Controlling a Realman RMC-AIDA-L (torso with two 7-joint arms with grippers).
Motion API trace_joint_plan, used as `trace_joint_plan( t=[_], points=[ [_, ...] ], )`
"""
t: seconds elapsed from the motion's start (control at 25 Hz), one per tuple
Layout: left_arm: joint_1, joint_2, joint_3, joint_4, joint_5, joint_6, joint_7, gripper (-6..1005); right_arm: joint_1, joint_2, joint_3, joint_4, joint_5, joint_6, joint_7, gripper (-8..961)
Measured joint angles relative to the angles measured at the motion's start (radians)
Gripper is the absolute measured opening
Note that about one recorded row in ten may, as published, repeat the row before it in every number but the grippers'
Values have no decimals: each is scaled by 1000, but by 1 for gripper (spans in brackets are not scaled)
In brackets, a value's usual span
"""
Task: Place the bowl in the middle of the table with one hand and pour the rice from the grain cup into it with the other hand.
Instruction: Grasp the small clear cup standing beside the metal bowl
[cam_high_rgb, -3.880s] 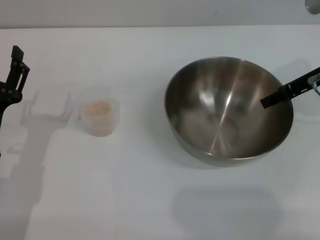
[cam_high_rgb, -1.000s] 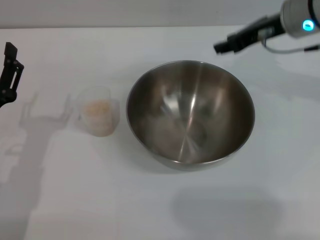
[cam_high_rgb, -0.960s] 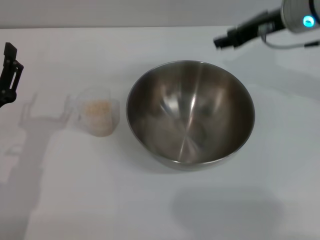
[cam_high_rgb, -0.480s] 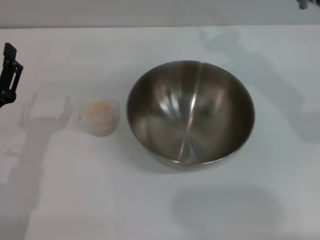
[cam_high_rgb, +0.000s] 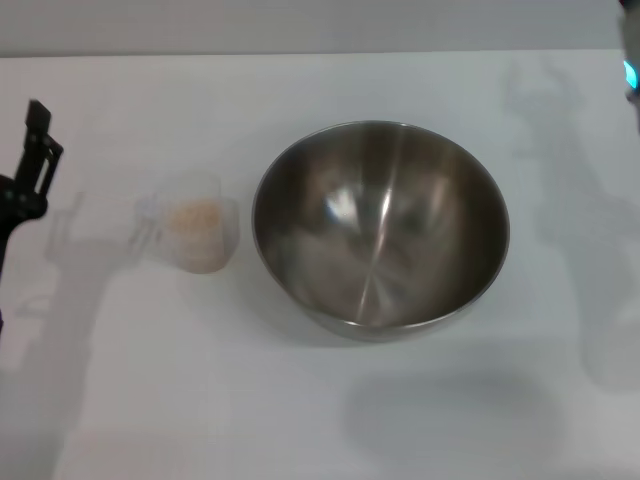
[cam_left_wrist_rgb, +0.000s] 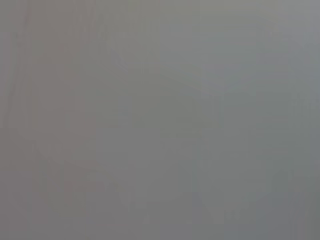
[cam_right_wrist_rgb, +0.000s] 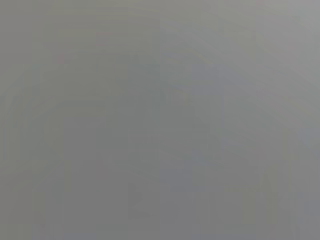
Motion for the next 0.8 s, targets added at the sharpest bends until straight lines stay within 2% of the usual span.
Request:
trace_joint_plan(
  t=[0.04,0.08,0.12,0.16,0.28,0.36,0.52,0.56,0.8],
  points=[
    [0,0,0,0,0,0,0,805,0,0,-1,57,-11,-64,83,420],
    [6,0,16,0,0,-1,0,805,0,0,-1,57,-11,-64,83,420],
    [6,0,16,0,0,-1,0,805,3,-1,2,185,-46,-182,240,420],
    [12,0,37,0,0,-4,0,805,3,-1,2,185,-46,-182,240,420],
    [35,2,134,7,0,-53,0,805,28,-5,-1,389,-71,-351,428,420],
    [37,2,160,11,0,-84,5,805,41,-6,-3,474,-71,-402,470,420],
    [37,2,178,12,0,-138,12,804,42,-6,2,542,-71,-421,466,420],
    [34,2,185,12,0,-193,13,804,42,-6,4,552,-71,-423,464,420],
    [14,1,181,21,0,-312,21,804,44,-7,9,577,-71,-430,458,420]
  ],
)
